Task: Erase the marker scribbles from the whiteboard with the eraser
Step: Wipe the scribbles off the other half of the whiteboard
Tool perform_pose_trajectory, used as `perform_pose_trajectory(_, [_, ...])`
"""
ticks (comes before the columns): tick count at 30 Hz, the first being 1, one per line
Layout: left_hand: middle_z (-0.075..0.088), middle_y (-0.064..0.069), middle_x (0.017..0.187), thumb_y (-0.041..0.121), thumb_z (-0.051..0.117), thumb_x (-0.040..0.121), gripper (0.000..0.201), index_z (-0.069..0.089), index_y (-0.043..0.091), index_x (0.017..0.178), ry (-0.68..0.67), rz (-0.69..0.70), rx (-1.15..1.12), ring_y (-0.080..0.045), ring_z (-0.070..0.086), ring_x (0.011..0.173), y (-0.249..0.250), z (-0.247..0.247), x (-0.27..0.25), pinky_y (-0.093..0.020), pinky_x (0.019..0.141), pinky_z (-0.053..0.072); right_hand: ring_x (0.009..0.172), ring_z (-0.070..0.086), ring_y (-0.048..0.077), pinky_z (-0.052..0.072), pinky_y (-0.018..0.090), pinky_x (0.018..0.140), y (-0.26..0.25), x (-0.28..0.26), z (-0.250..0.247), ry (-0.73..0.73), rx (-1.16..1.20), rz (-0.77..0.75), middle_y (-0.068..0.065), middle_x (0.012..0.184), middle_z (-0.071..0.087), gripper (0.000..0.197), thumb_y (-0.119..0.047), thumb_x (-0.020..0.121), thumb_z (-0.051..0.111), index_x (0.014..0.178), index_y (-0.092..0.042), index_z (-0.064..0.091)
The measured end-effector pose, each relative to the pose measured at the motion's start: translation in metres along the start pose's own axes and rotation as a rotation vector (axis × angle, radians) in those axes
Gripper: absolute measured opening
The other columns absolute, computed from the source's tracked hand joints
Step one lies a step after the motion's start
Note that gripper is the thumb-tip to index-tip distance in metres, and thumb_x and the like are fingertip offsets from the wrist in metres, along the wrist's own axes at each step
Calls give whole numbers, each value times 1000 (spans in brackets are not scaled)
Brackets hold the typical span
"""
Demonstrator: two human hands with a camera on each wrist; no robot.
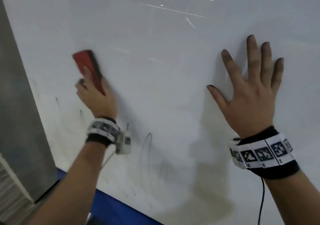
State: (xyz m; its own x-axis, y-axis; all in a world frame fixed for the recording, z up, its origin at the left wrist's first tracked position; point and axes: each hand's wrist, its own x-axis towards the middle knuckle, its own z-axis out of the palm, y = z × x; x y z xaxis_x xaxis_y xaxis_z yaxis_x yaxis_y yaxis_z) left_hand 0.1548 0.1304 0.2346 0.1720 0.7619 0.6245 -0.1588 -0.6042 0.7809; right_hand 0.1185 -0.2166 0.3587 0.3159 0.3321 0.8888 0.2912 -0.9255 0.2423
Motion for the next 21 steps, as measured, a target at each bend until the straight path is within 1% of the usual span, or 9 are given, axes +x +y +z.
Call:
perform_pose_trajectory(2, [50, -27, 133, 29, 56, 99, 53, 47, 13, 149, -82, 151, -21, -41, 50, 118, 4, 1, -82, -45, 107, 38, 156, 14, 42, 10, 63, 125, 1, 1, 1, -18, 9, -10, 17, 169, 16, 69, -62, 103, 50, 160, -28, 33])
perform_pose_trajectory(4, [45, -20, 137, 25, 60, 98, 49, 46, 22, 145, -263, 338, -38, -39, 47, 120, 7, -9, -158, -55, 108, 42, 157, 12, 43, 9, 63, 125, 1, 2, 1, -37, 32, -2, 17, 170, 14, 68, -60, 103, 50, 160, -28, 32])
perform_pose_trajectory(7, [40, -9, 141, 28, 59, 98, 45, 47, 27, 142, -411, 507, -36, -36, 46, 123, -13, -20, -174, -55, 108, 44, 156, 10, 44, 9, 65, 124, 1, 1, 2, -48, 73, 10, 18, 170, 11, 68, -58, 103, 50, 160, -27, 30])
perform_pose_trajectory(8, [39, -9, 141, 30, 59, 98, 47, 47, 26, 143, -384, 445, -30, -35, 46, 124, -25, -20, -157, -48, 111, 41, 156, 10, 45, 12, 67, 123, 1, 1, 3, -46, 89, 7, 19, 170, 11, 67, -58, 103, 49, 160, -26, 30])
perform_pose_trajectory(10, [41, -15, 141, 29, 58, 99, 52, 44, 19, 149, -257, 95, -56, -32, 44, 128, -49, -20, -107, -36, 112, 35, 155, 11, 48, 18, 69, 120, 2, 1, 3, -40, 125, -3, 21, 169, 12, 66, -58, 104, 46, 159, -25, 30])
perform_pose_trajectory(12, [46, -20, 139, 27, 56, 100, 55, 41, 12, 151, -103, -282, -70, -35, 48, 129, -74, -22, -43, -36, 111, 38, 155, 11, 49, 21, 68, 120, 4, 0, 4, -50, 145, 4, 21, 170, 10, 66, -59, 104, 42, 160, -26, 29])
perform_pose_trajectory(14, [47, -19, 140, 27, 54, 101, 53, 41, 13, 150, -24, -465, -34, -40, 50, 129, -91, -23, 10, -41, 110, 41, 155, 10, 48, 21, 68, 120, 4, -1, 6, -57, 160, 12, 21, 170, 9, 67, -61, 104, 40, 160, -27, 27])
perform_pose_trajectory(17, [48, -18, 140, 28, 52, 101, 53, 40, 15, 151, -5, -529, 26, -41, 51, 128, -95, -19, 40, -41, 107, 42, 155, 10, 50, 21, 68, 120, 3, 0, 7, -57, 160, 20, 22, 169, 10, 66, -60, 104, 40, 160, -26, 28])
perform_pose_trajectory(21, [48, -24, 138, 26, 54, 103, 56, 39, 5, 152, -40, -319, 5, -41, 49, 126, -59, -11, -44, -40, 107, 36, 154, 11, 51, 21, 68, 120, -1, -3, 9, -48, 150, 40, 25, 168, 11, 66, -58, 105, 39, 161, -26, 26])
